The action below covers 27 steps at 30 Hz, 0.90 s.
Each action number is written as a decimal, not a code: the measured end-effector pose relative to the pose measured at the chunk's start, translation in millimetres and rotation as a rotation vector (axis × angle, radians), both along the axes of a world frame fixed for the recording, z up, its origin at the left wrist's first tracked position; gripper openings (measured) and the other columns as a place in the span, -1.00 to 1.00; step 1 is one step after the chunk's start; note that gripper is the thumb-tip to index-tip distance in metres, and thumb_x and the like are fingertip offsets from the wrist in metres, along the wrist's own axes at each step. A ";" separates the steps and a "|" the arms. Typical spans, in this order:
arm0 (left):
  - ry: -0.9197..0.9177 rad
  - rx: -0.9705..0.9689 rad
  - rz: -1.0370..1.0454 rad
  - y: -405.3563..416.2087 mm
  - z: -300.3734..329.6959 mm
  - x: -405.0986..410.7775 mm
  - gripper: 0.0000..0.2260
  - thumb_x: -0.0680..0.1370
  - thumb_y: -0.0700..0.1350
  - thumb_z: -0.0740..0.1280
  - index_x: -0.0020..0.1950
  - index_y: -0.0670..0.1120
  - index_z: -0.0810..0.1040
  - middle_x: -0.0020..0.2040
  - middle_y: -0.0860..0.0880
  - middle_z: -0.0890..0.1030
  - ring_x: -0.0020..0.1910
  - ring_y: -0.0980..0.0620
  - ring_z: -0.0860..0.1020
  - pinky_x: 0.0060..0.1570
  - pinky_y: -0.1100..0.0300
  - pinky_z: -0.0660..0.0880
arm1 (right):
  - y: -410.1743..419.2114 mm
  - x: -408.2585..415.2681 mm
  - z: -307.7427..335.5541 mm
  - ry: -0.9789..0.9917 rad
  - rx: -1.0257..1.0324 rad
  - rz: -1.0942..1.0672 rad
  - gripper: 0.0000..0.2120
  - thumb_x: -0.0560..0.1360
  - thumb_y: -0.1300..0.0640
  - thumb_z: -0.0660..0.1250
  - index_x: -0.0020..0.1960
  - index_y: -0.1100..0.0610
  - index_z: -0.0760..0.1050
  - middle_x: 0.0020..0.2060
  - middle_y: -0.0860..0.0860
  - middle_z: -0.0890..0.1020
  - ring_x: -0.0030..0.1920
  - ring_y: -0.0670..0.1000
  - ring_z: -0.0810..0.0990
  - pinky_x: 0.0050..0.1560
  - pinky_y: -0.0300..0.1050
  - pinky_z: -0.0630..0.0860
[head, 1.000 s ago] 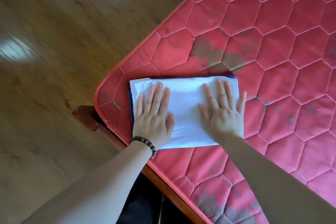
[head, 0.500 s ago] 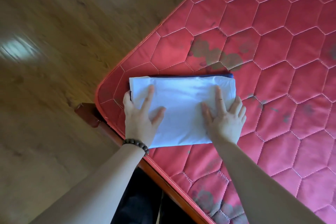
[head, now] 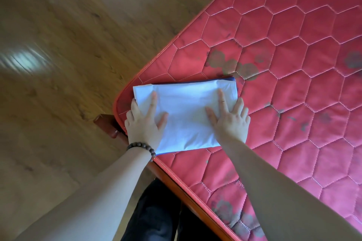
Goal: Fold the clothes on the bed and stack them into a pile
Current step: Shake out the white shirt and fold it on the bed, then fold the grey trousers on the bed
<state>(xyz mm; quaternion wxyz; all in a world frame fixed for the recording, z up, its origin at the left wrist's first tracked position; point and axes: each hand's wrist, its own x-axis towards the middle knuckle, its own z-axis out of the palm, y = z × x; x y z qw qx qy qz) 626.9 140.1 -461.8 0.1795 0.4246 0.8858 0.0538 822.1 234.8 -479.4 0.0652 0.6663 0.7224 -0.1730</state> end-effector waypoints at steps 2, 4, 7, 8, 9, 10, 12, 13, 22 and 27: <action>0.038 -0.057 -0.016 -0.1 9.9 1.2 -0.37 0.55 0.26 0.19 0.56 0.23 0.02 0.55 -0.29 0.02 0.47 -0.30 0.14 0.36 -0.21 0.19 | -0.7 8.3 13.6 0.029 -0.067 0.001 -0.37 0.55 -0.34 0.00 0.54 -0.27 -0.15 0.56 0.12 -0.08 0.44 0.17 0.15 0.34 0.07 0.21; 0.017 -0.076 -0.053 -1.7 23.2 3.6 -0.36 0.57 0.25 0.16 0.58 0.19 -0.03 0.58 -0.24 -0.11 0.55 -0.23 -0.06 0.45 -0.19 0.06 | -4.8 19.6 33.5 0.068 -0.078 -0.018 -0.37 0.57 -0.31 -0.01 0.55 -0.24 -0.18 0.57 0.05 -0.19 0.53 0.13 0.01 0.42 0.08 0.14; -0.013 -0.059 -0.140 1.0 60.1 12.4 -0.36 0.59 0.21 0.14 0.59 0.11 -0.03 0.59 -0.21 -0.12 0.57 -0.17 -0.15 0.49 -0.18 0.00 | -13.3 40.3 79.3 0.114 -0.038 -0.056 -0.39 0.59 -0.28 -0.02 0.55 -0.22 -0.16 0.57 0.04 -0.21 0.55 0.10 -0.08 0.47 0.10 0.06; -0.017 -0.053 -0.167 3.6 77.1 17.9 -0.37 0.59 0.20 0.14 0.60 0.09 -0.03 0.59 -0.21 -0.09 0.57 -0.16 -0.15 0.49 -0.19 0.00 | -16.2 49.0 98.5 0.123 -0.025 -0.073 -0.40 0.59 -0.27 -0.01 0.56 -0.22 -0.15 0.57 0.04 -0.21 0.55 0.10 -0.09 0.48 0.11 0.06; -0.016 -0.047 -0.202 7.2 95.8 24.8 -0.38 0.60 0.18 0.13 0.60 0.07 -0.03 0.59 -0.21 -0.05 0.57 -0.16 -0.14 0.50 -0.19 0.01 | -19.6 59.0 119.2 0.129 -0.013 -0.094 -0.41 0.60 -0.25 0.00 0.55 -0.22 -0.14 0.57 0.04 -0.20 0.56 0.10 -0.09 0.48 0.12 0.06; -0.015 -0.041 -0.243 10.6 115.4 33.6 -0.38 0.61 0.17 0.13 0.60 0.06 -0.03 0.59 -0.21 0.00 0.57 -0.16 -0.12 0.50 -0.18 0.01 | -24.3 70.1 140.4 0.129 -0.001 -0.118 -0.42 0.61 -0.23 0.01 0.55 -0.22 -0.13 0.57 0.04 -0.20 0.55 0.10 -0.08 0.48 0.13 0.06; -0.045 -0.024 -0.344 18.7 156.9 55.0 -0.38 0.62 0.15 0.12 0.60 0.04 -0.06 0.58 -0.20 0.07 0.57 -0.16 -0.07 0.49 -0.16 0.03 | -37.3 95.8 182.8 0.122 0.041 -0.177 -0.43 0.61 -0.20 0.02 0.55 -0.22 -0.13 0.57 0.03 -0.20 0.55 0.12 -0.06 0.48 0.14 0.06; -0.066 -0.017 -0.406 22.8 176.6 66.9 -0.38 0.62 0.15 0.12 0.60 0.04 -0.07 0.58 -0.19 0.09 0.57 -0.16 -0.06 0.48 -0.15 0.05 | -44.9 109.8 202.5 0.115 0.068 -0.209 -0.43 0.62 -0.19 0.02 0.56 -0.21 -0.12 0.57 0.03 -0.20 0.55 0.13 -0.05 0.47 0.15 0.06; -0.105 0.072 -0.913 39.3 278.2 188.3 -0.41 0.59 0.18 0.12 0.59 0.06 0.06 0.56 -0.14 0.17 0.56 -0.14 0.02 0.47 -0.12 0.11 | -142.4 217.6 310.3 0.059 0.163 -0.618 -0.38 0.59 -0.02 0.20 0.57 -0.13 0.01 0.57 0.08 -0.17 0.52 0.19 0.07 0.45 0.18 0.15; -0.113 0.039 -1.148 21.7 299.9 264.9 -0.42 0.60 0.19 0.11 0.58 0.05 0.09 0.56 -0.13 0.19 0.56 -0.14 0.02 0.48 -0.11 0.10 | -202.3 253.1 324.5 0.096 0.121 -0.798 -0.38 0.56 0.02 0.20 0.55 -0.13 0.05 0.57 0.04 -0.16 0.47 0.19 0.16 0.40 0.15 0.22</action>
